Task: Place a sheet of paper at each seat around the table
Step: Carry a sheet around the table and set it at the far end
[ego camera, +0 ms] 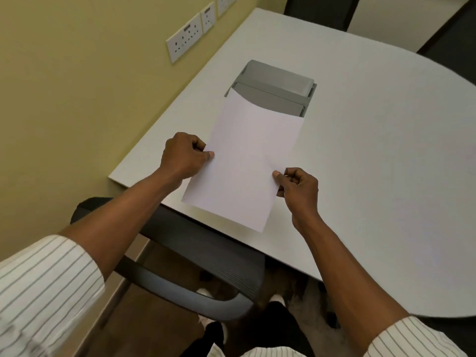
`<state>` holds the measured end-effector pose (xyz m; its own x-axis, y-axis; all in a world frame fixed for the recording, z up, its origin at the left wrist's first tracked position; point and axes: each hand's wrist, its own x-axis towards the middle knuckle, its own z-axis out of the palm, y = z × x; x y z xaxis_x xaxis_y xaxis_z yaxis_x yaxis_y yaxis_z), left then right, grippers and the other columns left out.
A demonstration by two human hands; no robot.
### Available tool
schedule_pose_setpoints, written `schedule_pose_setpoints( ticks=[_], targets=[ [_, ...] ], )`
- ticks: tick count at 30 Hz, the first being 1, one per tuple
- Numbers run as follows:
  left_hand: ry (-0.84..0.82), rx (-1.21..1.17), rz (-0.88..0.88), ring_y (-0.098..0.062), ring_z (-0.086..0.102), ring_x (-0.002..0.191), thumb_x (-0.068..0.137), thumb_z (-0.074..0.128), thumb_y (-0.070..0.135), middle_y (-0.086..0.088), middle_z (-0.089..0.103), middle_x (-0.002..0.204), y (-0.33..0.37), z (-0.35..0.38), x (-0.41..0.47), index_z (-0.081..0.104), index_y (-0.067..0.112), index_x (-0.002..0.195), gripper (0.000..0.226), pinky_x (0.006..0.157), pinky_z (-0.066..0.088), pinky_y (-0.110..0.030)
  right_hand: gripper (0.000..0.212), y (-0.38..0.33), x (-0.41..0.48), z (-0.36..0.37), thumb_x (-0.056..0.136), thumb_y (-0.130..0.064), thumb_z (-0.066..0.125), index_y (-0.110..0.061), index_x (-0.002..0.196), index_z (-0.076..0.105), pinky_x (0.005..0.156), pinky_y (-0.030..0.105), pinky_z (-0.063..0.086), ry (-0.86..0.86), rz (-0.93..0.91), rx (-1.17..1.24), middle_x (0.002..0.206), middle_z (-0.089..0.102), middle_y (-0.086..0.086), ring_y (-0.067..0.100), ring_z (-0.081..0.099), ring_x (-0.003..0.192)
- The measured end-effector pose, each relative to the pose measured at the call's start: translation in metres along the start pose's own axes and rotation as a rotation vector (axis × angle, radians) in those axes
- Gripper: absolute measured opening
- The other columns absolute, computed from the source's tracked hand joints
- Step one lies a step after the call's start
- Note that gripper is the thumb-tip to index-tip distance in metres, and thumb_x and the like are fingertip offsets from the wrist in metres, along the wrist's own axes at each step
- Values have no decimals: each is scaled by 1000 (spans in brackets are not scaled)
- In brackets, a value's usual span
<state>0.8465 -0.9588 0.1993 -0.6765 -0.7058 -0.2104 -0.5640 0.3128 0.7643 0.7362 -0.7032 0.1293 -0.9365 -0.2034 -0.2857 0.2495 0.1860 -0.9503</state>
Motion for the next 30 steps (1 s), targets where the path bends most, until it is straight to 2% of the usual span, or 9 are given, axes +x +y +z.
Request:
schedule_pose_setpoints(
  ticks=[4, 7, 11, 13, 17, 21, 24, 27, 30],
  targets=[
    [-113, 111, 17, -14, 59, 70, 89, 89, 22, 4, 65, 79, -12, 13, 51, 74, 9, 85, 19, 62, 44, -26, 14, 11, 17, 22, 93, -21, 85, -12, 98, 76, 77, 40, 69, 60, 47, -29, 89, 78, 8, 22, 78, 84],
    [-157, 157, 2, -21, 62, 80, 88, 89, 22, 4, 66, 82, -23, 33, 80, 77, 7, 91, 20, 72, 48, -32, 10, 20, 36, 30, 93, -19, 84, -13, 95, 77, 79, 41, 70, 58, 78, -71, 95, 81, 13, 29, 81, 94],
    [-165, 155, -76, -22, 62, 80, 86, 90, 22, 3, 64, 84, -45, 56, 102, 69, 15, 78, 24, 76, 47, -33, 11, 38, 57, 36, 91, -17, 86, -15, 91, 75, 85, 49, 69, 40, 142, -118, 93, 81, 15, 36, 80, 96],
    [-172, 171, -114, -25, 62, 80, 85, 90, 20, 1, 65, 84, -55, 76, 123, 69, 13, 76, 24, 74, 48, -33, 14, 51, 80, 38, 90, -15, 87, -16, 90, 73, 86, 52, 68, 16, 185, -166, 86, 81, 9, 34, 80, 88],
    [-195, 220, -164, -28, 59, 77, 86, 88, 19, -1, 62, 78, -74, 100, 138, 60, 16, 67, 33, 70, 45, -32, 18, 77, 99, 47, 87, -16, 90, -19, 89, 72, 86, 54, 66, -42, 239, -248, 58, 70, -16, 14, 69, 61],
    [-209, 336, -176, -34, 67, 90, 89, 86, 25, -6, 70, 92, -86, 119, 146, 67, 17, 78, 23, 80, 56, -39, 24, 103, 111, 52, 85, -17, 90, -24, 81, 68, 85, 53, 66, -52, 277, -312, 57, 68, -15, 14, 68, 57],
    [-212, 399, -184, -37, 71, 100, 91, 84, 28, -10, 75, 105, -90, 131, 149, 72, 15, 90, 18, 89, 60, -45, 21, 119, 117, 56, 85, -17, 90, -20, 86, 69, 87, 53, 65, -53, 288, -351, 69, 72, -10, 19, 71, 64],
    [-221, 436, -208, -38, 73, 102, 91, 83, 29, -11, 75, 106, -97, 143, 151, 70, 17, 88, 18, 86, 59, -42, 22, 130, 122, 59, 86, -20, 89, -17, 98, 71, 88, 51, 65, -73, 291, -399, 91, 79, 1, 25, 79, 76],
    [-243, 490, -212, -38, 72, 101, 91, 82, 29, -11, 75, 106, -105, 154, 155, 65, 21, 81, 21, 81, 55, -39, 29, 140, 126, 60, 85, -21, 88, -17, 107, 69, 91, 49, 64, -97, 287, -466, 99, 79, 3, 29, 79, 85]
  ],
)
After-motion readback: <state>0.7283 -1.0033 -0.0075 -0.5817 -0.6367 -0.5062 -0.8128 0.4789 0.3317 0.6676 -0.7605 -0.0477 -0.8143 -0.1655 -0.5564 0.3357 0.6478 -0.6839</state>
